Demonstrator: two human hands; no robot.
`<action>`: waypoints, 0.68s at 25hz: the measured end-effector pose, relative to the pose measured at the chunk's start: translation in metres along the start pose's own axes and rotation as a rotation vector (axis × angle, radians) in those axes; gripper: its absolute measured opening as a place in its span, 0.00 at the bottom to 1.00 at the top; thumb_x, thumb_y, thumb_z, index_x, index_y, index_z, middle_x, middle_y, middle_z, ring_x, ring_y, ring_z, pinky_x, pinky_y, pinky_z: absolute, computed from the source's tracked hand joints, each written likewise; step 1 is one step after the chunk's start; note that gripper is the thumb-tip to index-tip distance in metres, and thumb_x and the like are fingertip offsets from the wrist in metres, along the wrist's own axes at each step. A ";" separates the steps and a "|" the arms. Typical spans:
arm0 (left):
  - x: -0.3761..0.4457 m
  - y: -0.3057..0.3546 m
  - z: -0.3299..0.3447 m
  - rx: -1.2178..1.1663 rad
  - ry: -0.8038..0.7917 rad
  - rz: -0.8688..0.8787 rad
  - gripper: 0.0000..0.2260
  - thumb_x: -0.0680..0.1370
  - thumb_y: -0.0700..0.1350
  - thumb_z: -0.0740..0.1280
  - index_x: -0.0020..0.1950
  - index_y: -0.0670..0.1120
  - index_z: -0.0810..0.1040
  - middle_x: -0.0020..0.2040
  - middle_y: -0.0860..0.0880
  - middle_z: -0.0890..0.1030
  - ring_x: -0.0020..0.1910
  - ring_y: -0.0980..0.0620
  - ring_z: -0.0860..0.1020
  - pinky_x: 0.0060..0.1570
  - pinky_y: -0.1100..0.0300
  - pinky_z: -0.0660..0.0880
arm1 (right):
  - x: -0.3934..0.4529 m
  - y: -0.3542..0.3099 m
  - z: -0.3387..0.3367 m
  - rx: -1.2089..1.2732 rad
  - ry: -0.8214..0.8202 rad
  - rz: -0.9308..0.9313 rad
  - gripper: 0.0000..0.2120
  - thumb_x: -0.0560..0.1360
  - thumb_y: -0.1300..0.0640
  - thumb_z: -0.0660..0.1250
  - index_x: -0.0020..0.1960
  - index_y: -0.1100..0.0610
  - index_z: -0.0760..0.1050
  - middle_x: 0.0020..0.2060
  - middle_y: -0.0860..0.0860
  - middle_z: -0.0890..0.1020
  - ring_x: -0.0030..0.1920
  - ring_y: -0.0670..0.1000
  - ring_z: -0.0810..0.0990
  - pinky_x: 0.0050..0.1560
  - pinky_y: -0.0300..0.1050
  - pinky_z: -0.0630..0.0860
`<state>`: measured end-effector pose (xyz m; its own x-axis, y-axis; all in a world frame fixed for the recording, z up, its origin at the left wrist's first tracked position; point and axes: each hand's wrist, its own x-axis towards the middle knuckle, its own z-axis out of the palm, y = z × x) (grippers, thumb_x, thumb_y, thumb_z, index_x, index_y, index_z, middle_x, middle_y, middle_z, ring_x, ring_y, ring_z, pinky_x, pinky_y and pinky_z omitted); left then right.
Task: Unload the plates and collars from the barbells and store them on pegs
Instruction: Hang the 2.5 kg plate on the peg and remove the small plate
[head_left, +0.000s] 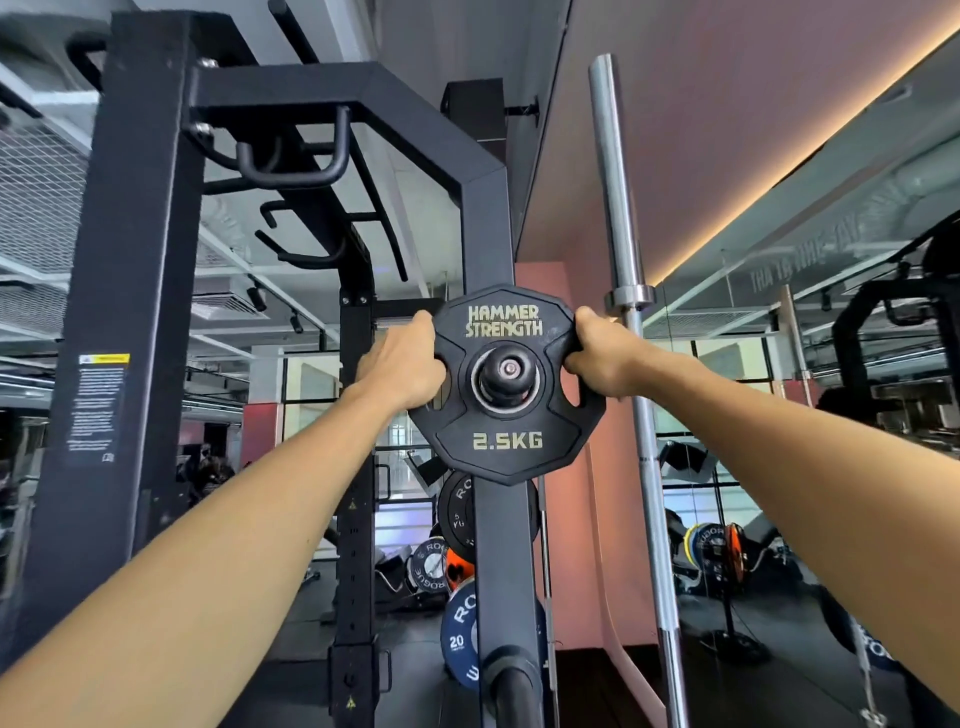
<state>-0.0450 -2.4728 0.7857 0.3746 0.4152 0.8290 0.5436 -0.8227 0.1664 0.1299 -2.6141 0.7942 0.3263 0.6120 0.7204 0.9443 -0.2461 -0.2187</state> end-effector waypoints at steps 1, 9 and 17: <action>0.005 -0.003 0.007 0.011 0.003 0.005 0.07 0.76 0.36 0.59 0.47 0.44 0.61 0.38 0.44 0.69 0.40 0.40 0.70 0.40 0.51 0.67 | 0.009 0.005 0.009 0.006 0.010 0.004 0.08 0.76 0.61 0.59 0.51 0.60 0.60 0.42 0.61 0.76 0.43 0.64 0.79 0.39 0.54 0.78; 0.037 -0.025 0.069 0.073 0.031 0.030 0.12 0.77 0.35 0.55 0.57 0.45 0.56 0.40 0.43 0.73 0.40 0.39 0.73 0.39 0.48 0.67 | 0.060 0.035 0.064 -0.007 0.051 0.041 0.07 0.76 0.59 0.55 0.51 0.58 0.58 0.36 0.57 0.73 0.34 0.61 0.78 0.38 0.54 0.75; 0.063 -0.037 0.101 0.042 0.055 0.075 0.15 0.76 0.36 0.56 0.61 0.45 0.57 0.45 0.40 0.76 0.42 0.36 0.74 0.41 0.47 0.70 | 0.089 0.057 0.097 0.023 0.058 0.043 0.09 0.76 0.57 0.56 0.52 0.56 0.57 0.38 0.58 0.75 0.32 0.60 0.78 0.34 0.50 0.72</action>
<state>0.0340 -2.3771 0.7778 0.3742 0.3296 0.8668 0.5465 -0.8335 0.0810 0.2166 -2.5009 0.7823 0.3642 0.5565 0.7468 0.9304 -0.2535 -0.2648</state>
